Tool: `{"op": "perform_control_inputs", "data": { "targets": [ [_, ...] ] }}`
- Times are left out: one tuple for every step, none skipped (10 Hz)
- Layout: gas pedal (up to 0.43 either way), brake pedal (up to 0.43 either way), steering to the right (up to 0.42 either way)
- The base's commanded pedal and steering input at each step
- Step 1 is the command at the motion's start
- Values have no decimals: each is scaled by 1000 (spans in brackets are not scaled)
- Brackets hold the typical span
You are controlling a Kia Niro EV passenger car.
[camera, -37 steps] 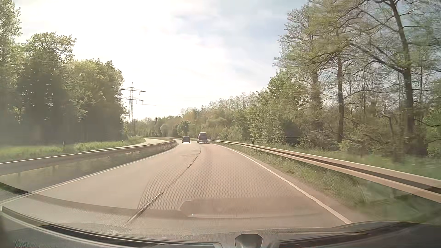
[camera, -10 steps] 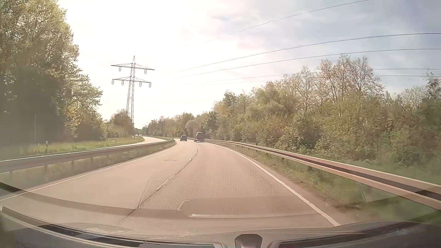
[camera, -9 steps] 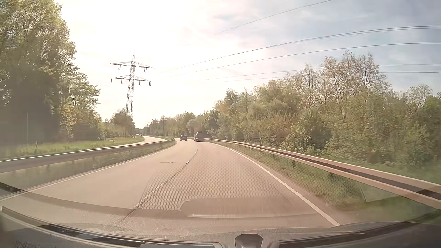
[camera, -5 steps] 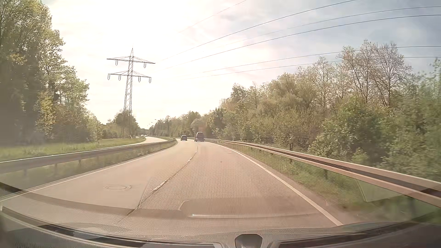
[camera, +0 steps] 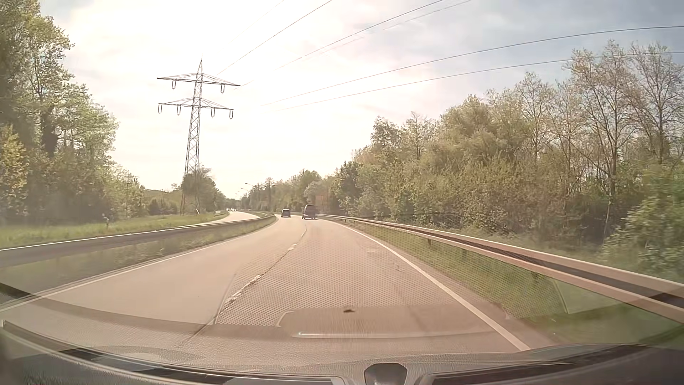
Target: Follow the waypoints while adhering to traffic rules and regulations
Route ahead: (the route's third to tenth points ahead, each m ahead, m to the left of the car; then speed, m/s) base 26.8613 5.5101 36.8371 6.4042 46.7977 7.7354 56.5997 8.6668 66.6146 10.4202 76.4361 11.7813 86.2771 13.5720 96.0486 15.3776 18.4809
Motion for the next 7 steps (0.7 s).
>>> {"op": "perform_control_inputs", "data": {
  "targets": [
    [0,0,-14],
    [0,0,-14],
    [0,0,-14],
    [0,0,-14],
    [0,0,-15],
    [8,0,-15],
    [8,0,-15]
  ]
}}
